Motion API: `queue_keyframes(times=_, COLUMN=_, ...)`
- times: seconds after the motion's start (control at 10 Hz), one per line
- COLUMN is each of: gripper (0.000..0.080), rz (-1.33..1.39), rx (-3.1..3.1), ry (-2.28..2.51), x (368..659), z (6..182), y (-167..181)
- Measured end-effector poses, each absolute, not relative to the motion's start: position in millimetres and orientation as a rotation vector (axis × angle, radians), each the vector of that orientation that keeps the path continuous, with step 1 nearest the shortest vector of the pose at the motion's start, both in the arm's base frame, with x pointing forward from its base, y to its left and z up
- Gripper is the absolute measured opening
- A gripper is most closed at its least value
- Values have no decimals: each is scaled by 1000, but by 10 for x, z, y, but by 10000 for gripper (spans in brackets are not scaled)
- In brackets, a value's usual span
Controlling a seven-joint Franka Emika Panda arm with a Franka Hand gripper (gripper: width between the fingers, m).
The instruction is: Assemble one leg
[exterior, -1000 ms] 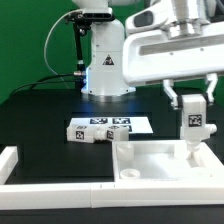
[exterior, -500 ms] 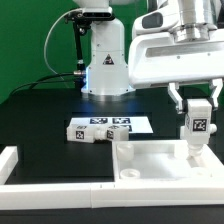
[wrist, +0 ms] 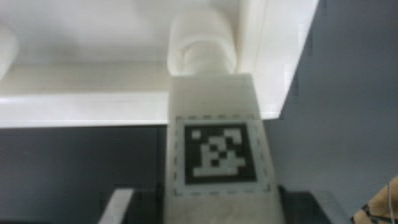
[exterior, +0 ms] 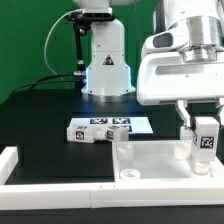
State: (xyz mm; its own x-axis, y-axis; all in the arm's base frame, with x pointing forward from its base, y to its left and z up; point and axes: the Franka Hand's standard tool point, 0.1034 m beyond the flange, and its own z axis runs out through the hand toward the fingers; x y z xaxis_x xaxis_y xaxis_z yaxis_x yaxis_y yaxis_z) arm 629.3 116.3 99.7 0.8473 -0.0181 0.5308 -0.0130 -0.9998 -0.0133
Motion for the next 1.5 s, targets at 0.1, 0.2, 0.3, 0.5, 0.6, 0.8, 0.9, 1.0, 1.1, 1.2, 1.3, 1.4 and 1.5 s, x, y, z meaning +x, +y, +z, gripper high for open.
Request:
queue_keyframes(times=0.1, gripper=287, rz=-860, rx=-3014, ry=24, x=6283, z=969, y=1161)
queue_keyframes(times=0.2, gripper=287, rz=-855, rx=-3017, ry=23, x=6276, z=942, y=1158)
queue_keyframes(times=0.3, gripper=287, rz=-855, rx=-3022, ry=22, x=6268, z=899, y=1147)
queue_keyframes(times=0.5, gripper=287, rz=-888, rx=-3021, ry=17, x=6275, z=860, y=1140)
queue_keyframes(times=0.6, gripper=287, rz=-927, rx=-3013, ry=12, x=6285, z=859, y=1149)
queue_keyframes(times=0.8, gripper=287, rz=-958, rx=-3007, ry=7, x=6295, z=859, y=1150)
queue_keyframes(times=0.9, gripper=287, rz=-958, rx=-3007, ry=7, x=6295, z=860, y=1150)
queue_keyframes(times=1.0, gripper=287, rz=-958, rx=-3007, ry=7, x=6295, z=859, y=1150)
queue_keyframes(times=1.1, gripper=454, rz=-946, rx=-3010, ry=7, x=6293, z=855, y=1152)
queue_keyframes(times=1.2, gripper=584, rz=-804, rx=-3025, ry=23, x=6272, z=866, y=1174)
queue_keyframes(times=1.3, gripper=584, rz=-730, rx=-3018, ry=51, x=6304, z=959, y=1187)
queue_keyframes(times=1.4, gripper=635, rz=-620, rx=-3019, ry=73, x=6329, z=963, y=1249)
queue_keyframes(times=1.5, gripper=635, rz=-449, rx=-3027, ry=98, x=6332, z=943, y=1291)
